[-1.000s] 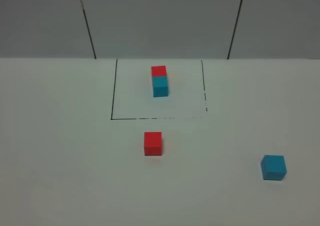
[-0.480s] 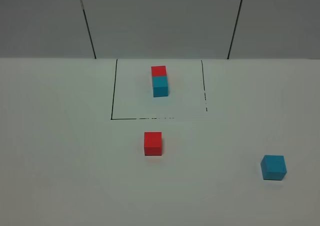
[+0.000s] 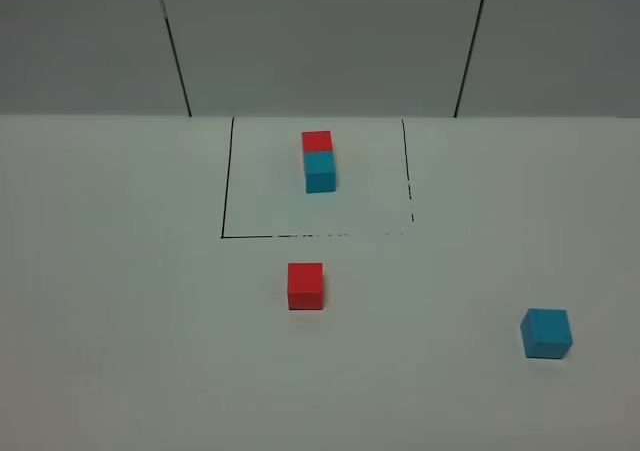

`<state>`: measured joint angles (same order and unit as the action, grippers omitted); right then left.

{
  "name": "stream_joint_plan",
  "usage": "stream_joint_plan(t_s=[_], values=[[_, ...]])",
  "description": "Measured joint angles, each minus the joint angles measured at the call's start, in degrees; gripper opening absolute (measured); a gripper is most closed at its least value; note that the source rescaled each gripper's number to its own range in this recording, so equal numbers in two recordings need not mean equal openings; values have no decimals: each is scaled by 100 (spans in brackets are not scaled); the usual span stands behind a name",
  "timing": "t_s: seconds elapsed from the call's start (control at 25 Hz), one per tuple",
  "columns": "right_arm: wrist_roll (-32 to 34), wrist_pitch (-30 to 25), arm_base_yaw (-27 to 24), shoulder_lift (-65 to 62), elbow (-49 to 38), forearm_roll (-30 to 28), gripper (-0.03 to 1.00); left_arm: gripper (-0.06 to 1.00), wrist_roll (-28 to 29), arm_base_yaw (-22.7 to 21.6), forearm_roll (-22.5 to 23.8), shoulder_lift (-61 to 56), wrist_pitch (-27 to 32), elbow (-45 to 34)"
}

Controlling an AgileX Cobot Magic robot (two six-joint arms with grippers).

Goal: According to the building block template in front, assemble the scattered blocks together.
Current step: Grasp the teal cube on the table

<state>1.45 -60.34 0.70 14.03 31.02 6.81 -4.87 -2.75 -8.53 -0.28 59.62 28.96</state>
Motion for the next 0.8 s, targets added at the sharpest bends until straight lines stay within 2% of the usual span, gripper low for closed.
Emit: stream_joint_plan(t_s=[0.2,0.48,0.56,0.68,0.8], values=[[-472,317,0,2017,604,620,100,67,0,0,0,0,0,0],[-684,696,0,4580,1429,894,100,67,0,0,0,0,0,0],[-699,887,68,5193,1531,892,100,67,0,0,0,0,0,0],[-649,1216,437,5954,1652,756,100,67,0,0,0,0,0,0],[-278,1562,816,6579,1779,427,100,67,0,0,0,0,0,0]])
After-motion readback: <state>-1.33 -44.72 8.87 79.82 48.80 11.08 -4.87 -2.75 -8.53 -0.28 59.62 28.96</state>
